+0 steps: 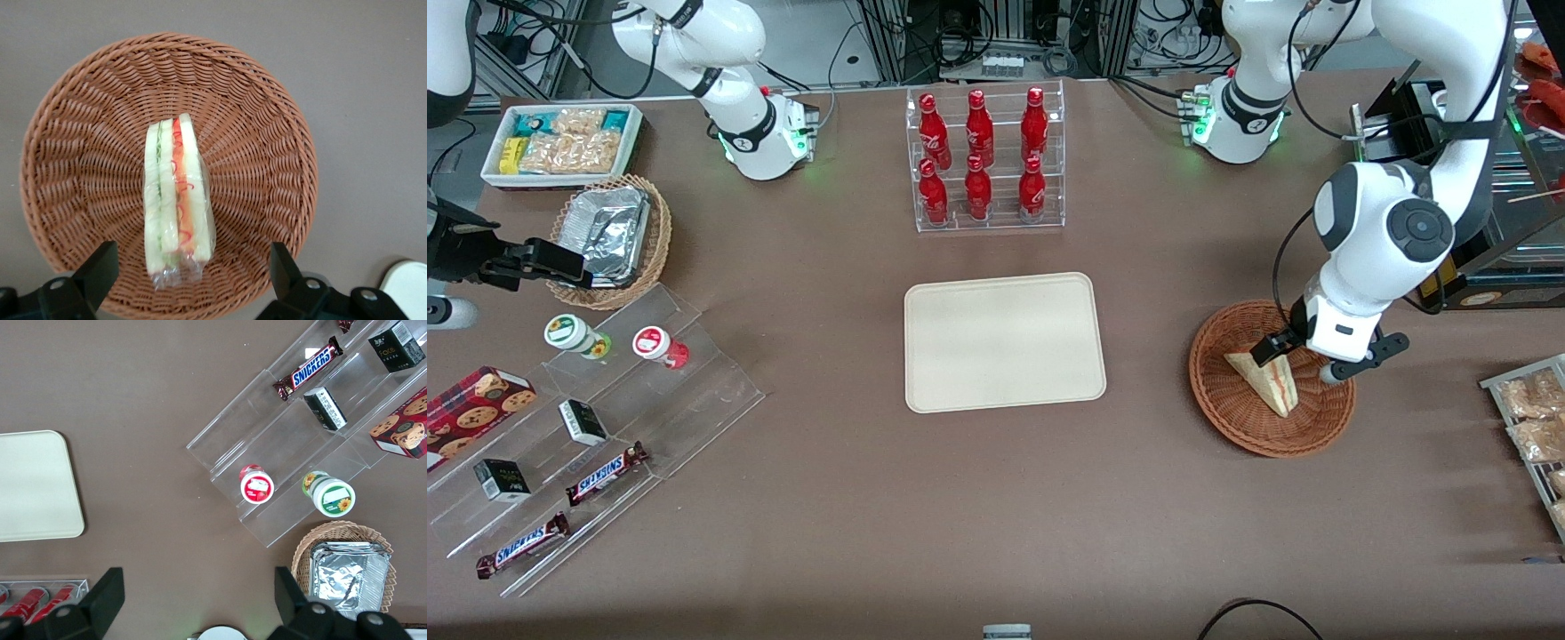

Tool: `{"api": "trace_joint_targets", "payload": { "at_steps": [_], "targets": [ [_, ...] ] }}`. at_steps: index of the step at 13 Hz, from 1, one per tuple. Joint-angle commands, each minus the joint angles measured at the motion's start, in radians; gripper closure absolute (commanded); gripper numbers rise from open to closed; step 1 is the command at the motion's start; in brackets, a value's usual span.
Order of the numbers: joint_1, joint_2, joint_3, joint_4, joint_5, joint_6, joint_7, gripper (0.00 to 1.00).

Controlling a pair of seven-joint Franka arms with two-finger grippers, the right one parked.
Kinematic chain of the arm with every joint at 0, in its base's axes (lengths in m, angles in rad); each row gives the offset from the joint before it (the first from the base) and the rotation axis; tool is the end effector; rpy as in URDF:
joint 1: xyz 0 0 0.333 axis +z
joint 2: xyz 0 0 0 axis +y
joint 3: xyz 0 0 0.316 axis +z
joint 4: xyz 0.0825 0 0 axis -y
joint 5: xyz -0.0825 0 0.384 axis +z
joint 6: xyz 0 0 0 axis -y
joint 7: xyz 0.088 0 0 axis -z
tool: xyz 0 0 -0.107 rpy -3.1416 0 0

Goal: Place sandwich from basket to tray
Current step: 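Close the left gripper on the wrapped sandwich in the basket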

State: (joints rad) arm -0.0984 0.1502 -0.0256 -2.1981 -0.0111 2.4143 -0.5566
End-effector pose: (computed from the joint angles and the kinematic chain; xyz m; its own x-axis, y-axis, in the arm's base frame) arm 0.5510 -0.0686 0.3216 0.9027 0.4274 0.0498 0.4255 -0.9039 0.0448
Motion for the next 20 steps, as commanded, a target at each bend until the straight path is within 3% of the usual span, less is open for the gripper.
{"api": "trace_joint_targets", "payload": {
  "at_steps": [1, 11, 12, 13, 14, 16, 20],
  "targets": [
    [-0.001, 0.051, 0.001, 0.000, 0.002, 0.067, -0.034, 0.00],
    [0.000, 0.123, 0.004, -0.008, 0.010, 0.085, -0.036, 0.02],
    [0.005, 0.124, 0.006, -0.009, 0.010, 0.085, -0.036, 0.10],
    [0.006, 0.127, 0.007, -0.009, 0.010, 0.083, -0.034, 0.28],
    [0.006, 0.130, 0.007, -0.009, 0.010, 0.083, -0.036, 0.58],
    [0.006, 0.129, 0.006, -0.008, 0.010, 0.078, -0.034, 1.00],
    [0.006, 0.091, 0.007, 0.003, 0.013, 0.027, -0.025, 1.00]
  ]
}}
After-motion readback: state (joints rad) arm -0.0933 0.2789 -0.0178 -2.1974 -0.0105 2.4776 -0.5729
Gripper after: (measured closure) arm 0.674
